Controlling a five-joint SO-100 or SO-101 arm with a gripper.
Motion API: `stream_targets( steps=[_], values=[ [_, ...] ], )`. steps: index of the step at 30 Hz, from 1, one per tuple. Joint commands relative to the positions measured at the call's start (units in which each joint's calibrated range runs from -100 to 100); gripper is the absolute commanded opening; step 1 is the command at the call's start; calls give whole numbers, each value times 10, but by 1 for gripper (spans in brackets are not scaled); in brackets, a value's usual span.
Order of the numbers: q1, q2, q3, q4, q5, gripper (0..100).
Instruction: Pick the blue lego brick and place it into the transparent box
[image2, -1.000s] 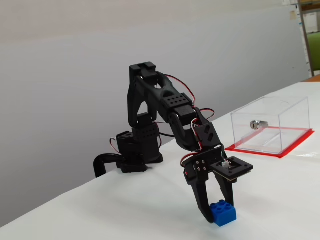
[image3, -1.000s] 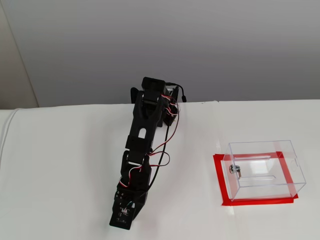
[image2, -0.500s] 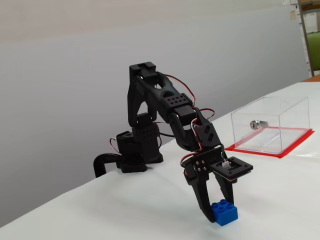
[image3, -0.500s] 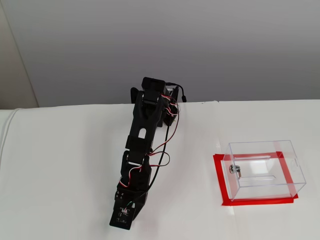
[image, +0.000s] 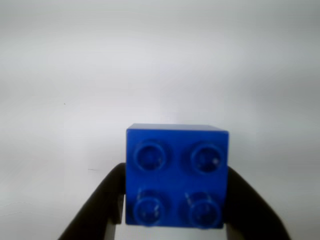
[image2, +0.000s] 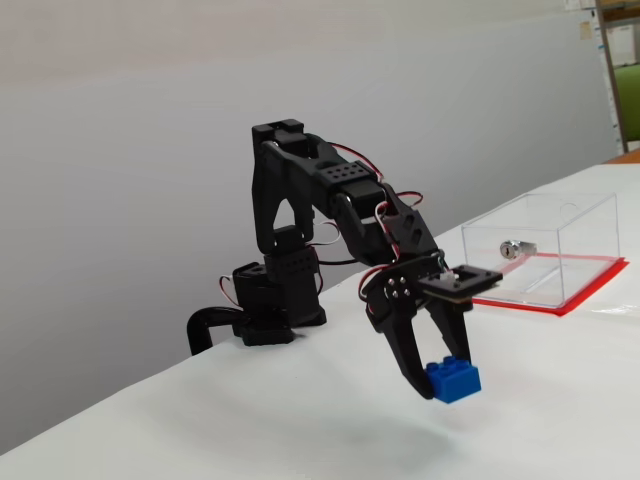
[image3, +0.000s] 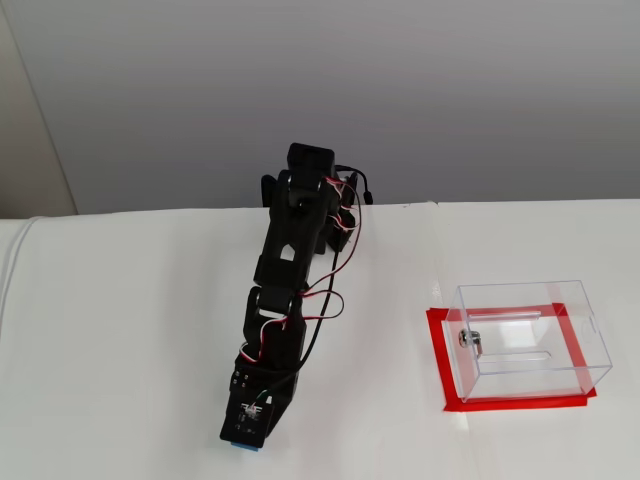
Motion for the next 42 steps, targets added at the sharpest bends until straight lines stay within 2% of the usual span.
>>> stream_targets(
  steps=[1,15,25,30,42],
  values=[
    [-9,-101,11,4,2,13],
    [-66,-332,102,81,1,13],
    [-159,-443,112,144,-1,13],
    [-237,-470,112,157,1,13],
    [-495,-470,111,163,1,13]
  ],
)
